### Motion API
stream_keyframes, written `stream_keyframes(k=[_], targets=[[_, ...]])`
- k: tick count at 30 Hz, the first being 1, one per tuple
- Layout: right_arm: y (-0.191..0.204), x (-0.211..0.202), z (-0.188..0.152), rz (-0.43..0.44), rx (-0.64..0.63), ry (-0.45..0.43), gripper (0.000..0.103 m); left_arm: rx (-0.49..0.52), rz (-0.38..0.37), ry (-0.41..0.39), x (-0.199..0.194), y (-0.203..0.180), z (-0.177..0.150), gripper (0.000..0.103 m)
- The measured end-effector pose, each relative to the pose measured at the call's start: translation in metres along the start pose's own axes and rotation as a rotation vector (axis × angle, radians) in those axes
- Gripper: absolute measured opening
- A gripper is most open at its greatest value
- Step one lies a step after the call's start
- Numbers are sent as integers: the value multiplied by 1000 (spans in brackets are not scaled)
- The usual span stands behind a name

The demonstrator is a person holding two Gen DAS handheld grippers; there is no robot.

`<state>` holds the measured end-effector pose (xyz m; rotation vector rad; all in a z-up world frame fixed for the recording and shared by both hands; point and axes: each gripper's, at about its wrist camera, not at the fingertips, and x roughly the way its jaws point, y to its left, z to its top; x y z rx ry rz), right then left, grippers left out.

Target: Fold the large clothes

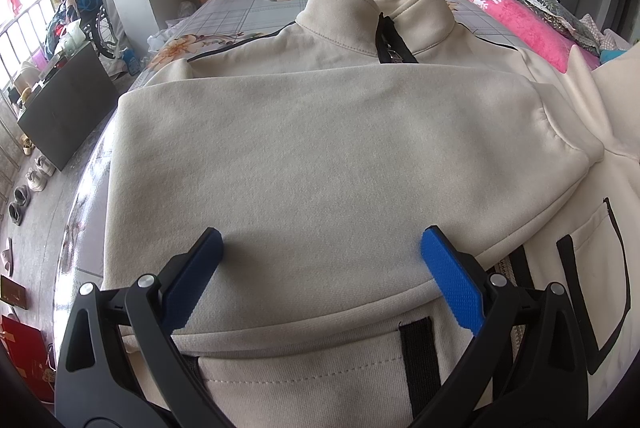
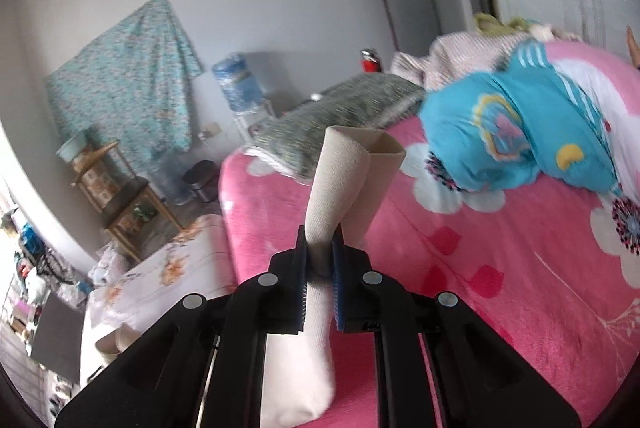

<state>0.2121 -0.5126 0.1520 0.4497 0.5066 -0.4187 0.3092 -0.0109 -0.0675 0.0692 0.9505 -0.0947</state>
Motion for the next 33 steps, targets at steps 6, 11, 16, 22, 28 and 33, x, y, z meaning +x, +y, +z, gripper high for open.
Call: stream_keyframes(k=[6, 11, 16, 22, 28, 33], targets=[[52, -33, -1, 70, -71, -29, 10, -29, -35, -22, -5, 5, 2, 96], [102, -50, -11, 154, -136, -40, 10, -84, -82, -71, -39, 24, 4, 94], [164, -66, -33, 292, -192, -37, 10, -51, -99, -97, -83, 41, -6, 74], [242, -70, -79, 459, -254, 21, 10, -79, -152, -111, -111, 88, -37, 44], [339, -71, -178, 652, -444, 163, 12, -151, -224, -96, -116, 124, -53, 31], [378, -44, -273, 695, -611, 460, 47, -210, -314, -85, -113, 136, -53, 31]])
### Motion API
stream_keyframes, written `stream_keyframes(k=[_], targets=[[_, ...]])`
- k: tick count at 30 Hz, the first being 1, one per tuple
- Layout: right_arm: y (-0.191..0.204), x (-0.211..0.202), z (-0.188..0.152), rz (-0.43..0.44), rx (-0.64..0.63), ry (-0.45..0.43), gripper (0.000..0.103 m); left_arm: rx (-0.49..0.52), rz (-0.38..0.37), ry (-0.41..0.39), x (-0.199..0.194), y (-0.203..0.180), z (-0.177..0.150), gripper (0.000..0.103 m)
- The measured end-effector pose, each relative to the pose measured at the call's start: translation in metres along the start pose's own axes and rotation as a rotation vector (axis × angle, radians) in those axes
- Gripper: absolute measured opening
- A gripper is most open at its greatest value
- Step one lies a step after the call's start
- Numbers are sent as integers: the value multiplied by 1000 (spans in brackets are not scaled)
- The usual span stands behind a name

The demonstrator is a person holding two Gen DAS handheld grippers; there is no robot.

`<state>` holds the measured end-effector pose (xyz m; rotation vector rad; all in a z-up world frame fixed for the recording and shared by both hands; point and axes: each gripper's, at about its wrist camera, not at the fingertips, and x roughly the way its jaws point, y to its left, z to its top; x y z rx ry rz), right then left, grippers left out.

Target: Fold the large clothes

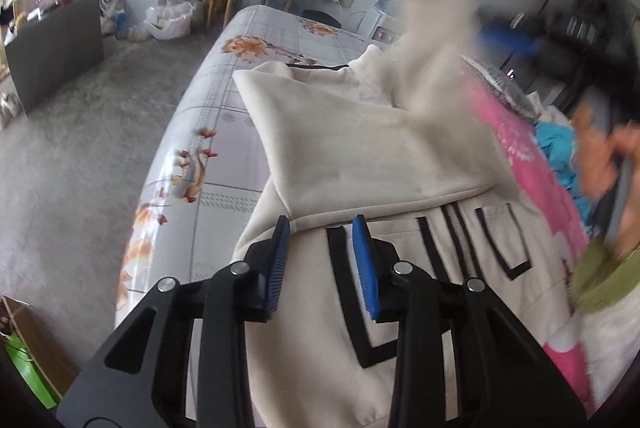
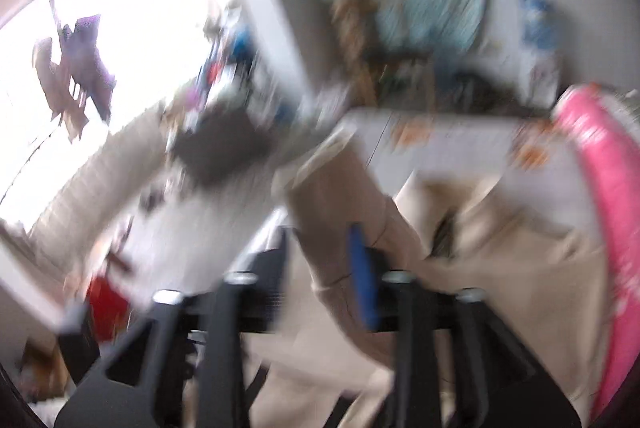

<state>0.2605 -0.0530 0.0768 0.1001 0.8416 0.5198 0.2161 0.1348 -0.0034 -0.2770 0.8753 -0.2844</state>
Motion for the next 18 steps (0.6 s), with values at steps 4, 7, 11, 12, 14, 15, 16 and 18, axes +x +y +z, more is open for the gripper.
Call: stream_keyframes(k=[4, 7, 11, 12, 14, 15, 16, 18], targets=[[-27, 6, -22, -33, 34, 65, 48, -36, -38, 16, 7, 4, 4, 31], [-73, -20, -32, -109, 89, 41, 54, -38, -36, 27, 18, 2, 12, 31], [-156, -62, -37, -252, 189, 4, 60, -41, -14, 39, 41, -3, 28, 31], [-181, -73, -41, -295, 230, 1, 60, -43, -4, 42, 47, -3, 32, 31], [-222, -81, -45, -339, 312, -3, 61, -52, 47, 66, 64, -1, 42, 31], [-236, -81, -48, -348, 342, -3, 60, -60, 73, 82, 72, 3, 46, 31], [-260, -85, -53, -366, 402, -3, 60, -75, 92, 100, 82, 6, 50, 31], [-290, -81, -61, -373, 462, 7, 60, -87, 117, 125, 95, 12, 55, 31]])
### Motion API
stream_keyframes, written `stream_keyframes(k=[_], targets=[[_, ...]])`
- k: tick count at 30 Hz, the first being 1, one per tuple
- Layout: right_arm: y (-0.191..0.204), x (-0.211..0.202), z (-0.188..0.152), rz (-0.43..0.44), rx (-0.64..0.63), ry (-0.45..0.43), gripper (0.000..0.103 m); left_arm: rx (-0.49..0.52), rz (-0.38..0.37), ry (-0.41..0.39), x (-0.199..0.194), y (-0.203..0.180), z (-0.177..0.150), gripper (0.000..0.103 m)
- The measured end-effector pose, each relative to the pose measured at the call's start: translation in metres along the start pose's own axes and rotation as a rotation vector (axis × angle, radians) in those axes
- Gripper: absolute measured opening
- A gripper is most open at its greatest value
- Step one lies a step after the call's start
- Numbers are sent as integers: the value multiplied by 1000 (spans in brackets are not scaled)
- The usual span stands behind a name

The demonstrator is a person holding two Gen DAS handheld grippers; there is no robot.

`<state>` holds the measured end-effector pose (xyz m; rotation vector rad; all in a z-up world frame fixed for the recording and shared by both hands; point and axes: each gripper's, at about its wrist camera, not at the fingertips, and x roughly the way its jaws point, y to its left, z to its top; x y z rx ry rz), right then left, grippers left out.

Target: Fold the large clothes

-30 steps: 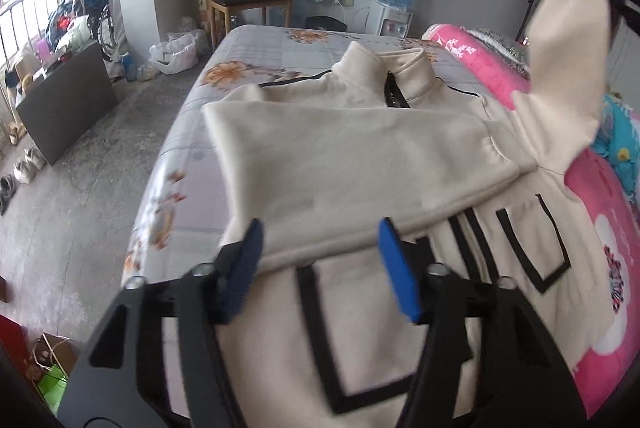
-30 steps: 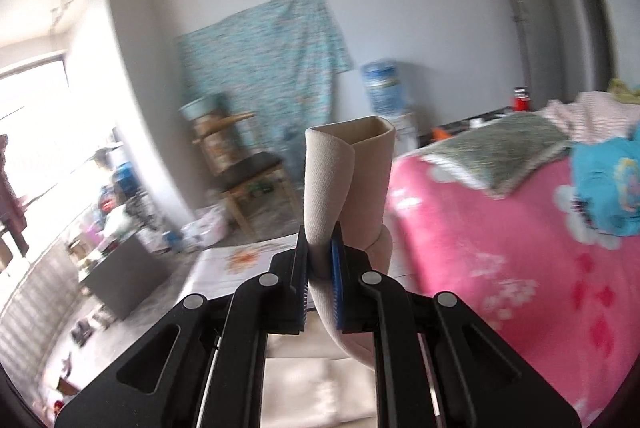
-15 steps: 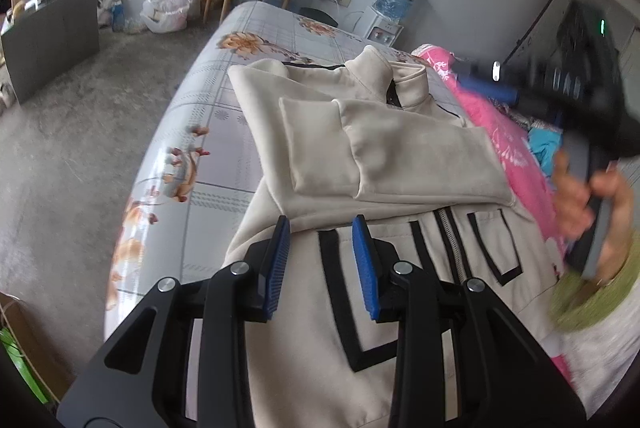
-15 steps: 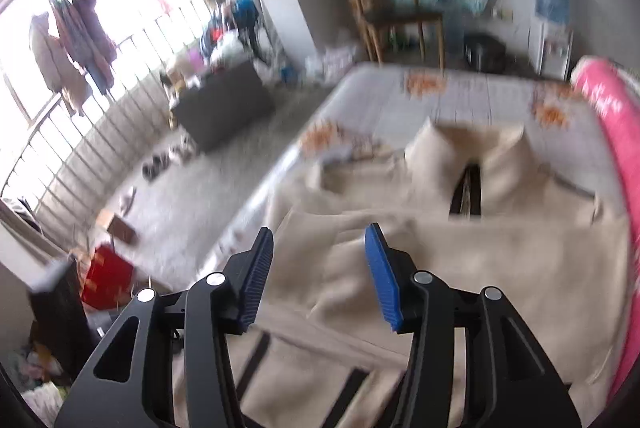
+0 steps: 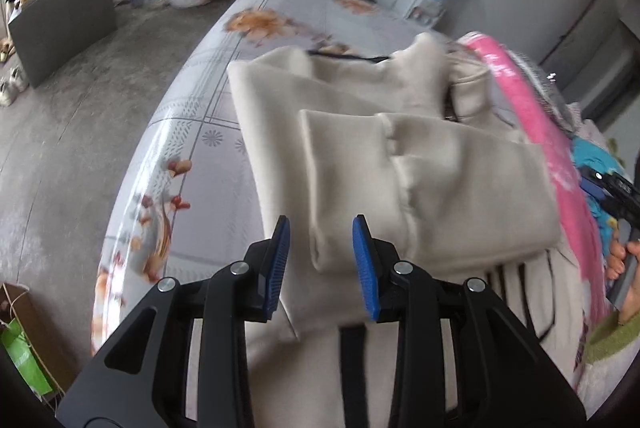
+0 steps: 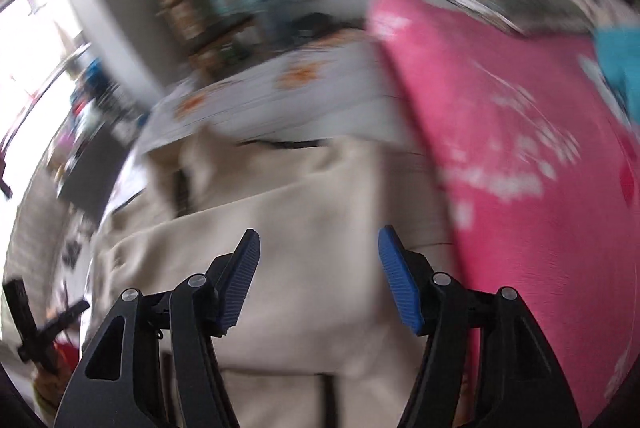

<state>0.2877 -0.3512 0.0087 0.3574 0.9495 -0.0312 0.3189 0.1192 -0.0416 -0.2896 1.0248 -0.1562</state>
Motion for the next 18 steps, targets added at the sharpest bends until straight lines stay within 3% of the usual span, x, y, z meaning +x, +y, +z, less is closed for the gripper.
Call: stream_keyframes(k=[3, 5, 9, 13, 16, 18], targets=[[-27, 25, 3, 21, 77, 51, 60, 14, 44, 5, 12, -1, 7, 31], [-33, 43, 2, 38, 103, 89, 54, 21, 59, 4, 14, -4, 9, 31], [-28, 62, -1, 9, 62, 100, 42, 38, 81, -6, 15, -7, 8, 31], [-17, 64, 2, -11, 18, 83, 15, 59, 105, -21, 16, -12, 5, 31], [-20, 52, 2, -93, -7, 49, 14, 75, 115, -26, 15, -14, 3, 31], [-19, 36, -1, -103, -46, 32, 15, 74, 107, -26, 12, -14, 2, 31]])
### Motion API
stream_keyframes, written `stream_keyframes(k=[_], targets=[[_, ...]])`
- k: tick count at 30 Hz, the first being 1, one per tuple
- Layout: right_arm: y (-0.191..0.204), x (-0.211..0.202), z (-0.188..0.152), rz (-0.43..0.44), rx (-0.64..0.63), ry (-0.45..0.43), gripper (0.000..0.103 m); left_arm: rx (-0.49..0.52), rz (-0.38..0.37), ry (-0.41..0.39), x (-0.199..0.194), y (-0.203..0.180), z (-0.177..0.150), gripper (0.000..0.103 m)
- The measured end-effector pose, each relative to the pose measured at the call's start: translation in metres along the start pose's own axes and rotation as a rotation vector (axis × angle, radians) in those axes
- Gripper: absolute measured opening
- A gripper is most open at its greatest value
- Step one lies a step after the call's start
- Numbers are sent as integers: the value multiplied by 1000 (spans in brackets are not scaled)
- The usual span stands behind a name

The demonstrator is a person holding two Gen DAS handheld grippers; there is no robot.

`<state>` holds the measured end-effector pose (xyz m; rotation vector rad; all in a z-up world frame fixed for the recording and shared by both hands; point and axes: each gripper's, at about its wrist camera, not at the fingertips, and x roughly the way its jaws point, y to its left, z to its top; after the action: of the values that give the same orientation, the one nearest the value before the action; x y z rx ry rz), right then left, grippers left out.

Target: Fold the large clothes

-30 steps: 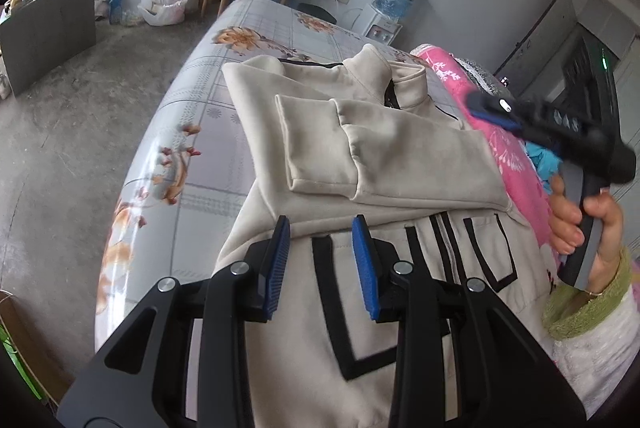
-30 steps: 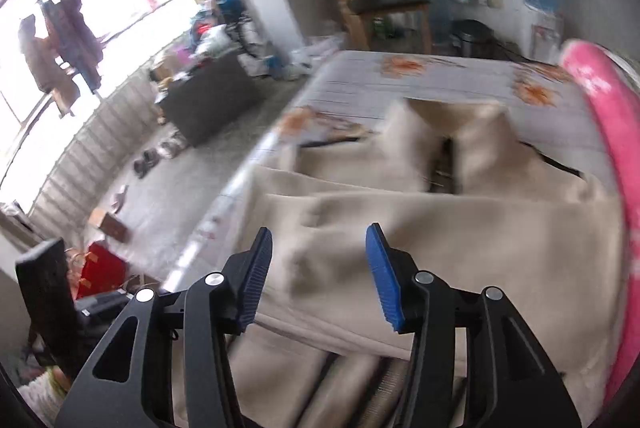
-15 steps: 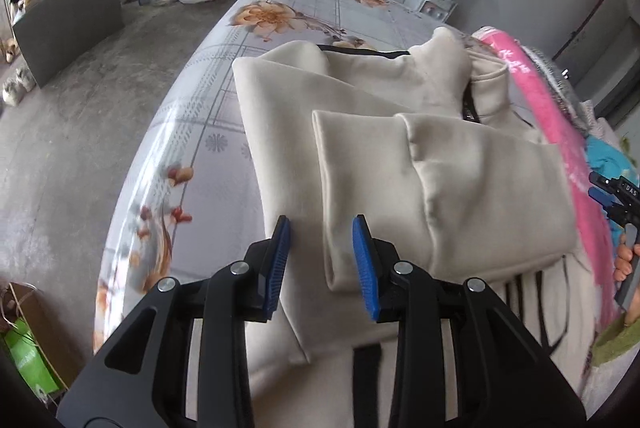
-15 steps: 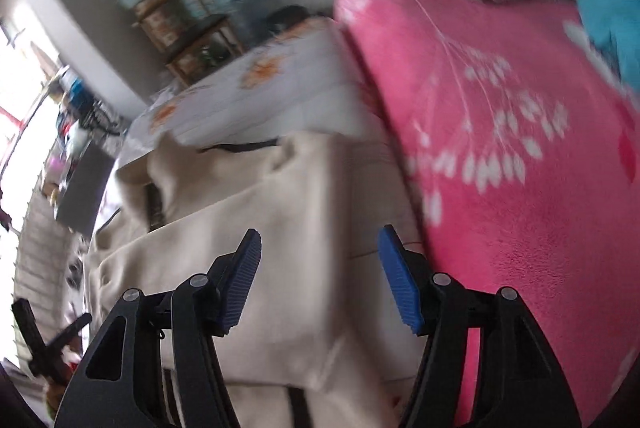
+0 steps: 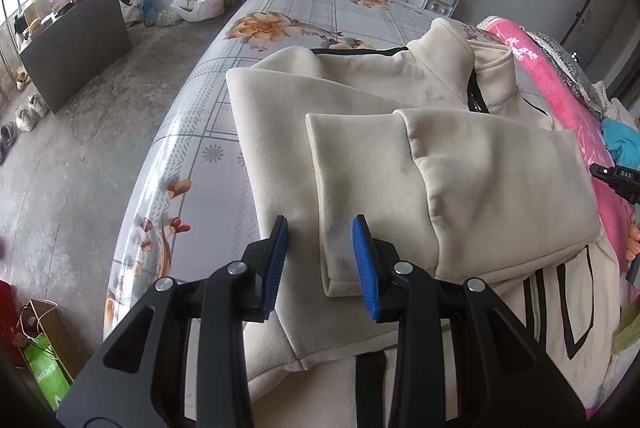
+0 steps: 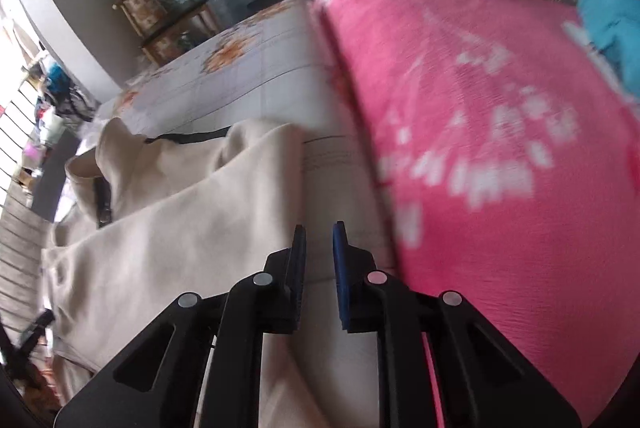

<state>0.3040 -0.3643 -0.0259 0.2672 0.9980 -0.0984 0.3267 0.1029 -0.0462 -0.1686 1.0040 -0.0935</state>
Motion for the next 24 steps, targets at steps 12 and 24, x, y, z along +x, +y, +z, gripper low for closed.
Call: stream_keyframes(k=[12, 24], targets=[[58, -31, -109, -145, -726, 92, 48, -4, -22, -18, -6, 3, -6, 31], [21, -33, -97, -123, -525, 42, 7, 34, -67, 19, -13, -4, -26, 18]])
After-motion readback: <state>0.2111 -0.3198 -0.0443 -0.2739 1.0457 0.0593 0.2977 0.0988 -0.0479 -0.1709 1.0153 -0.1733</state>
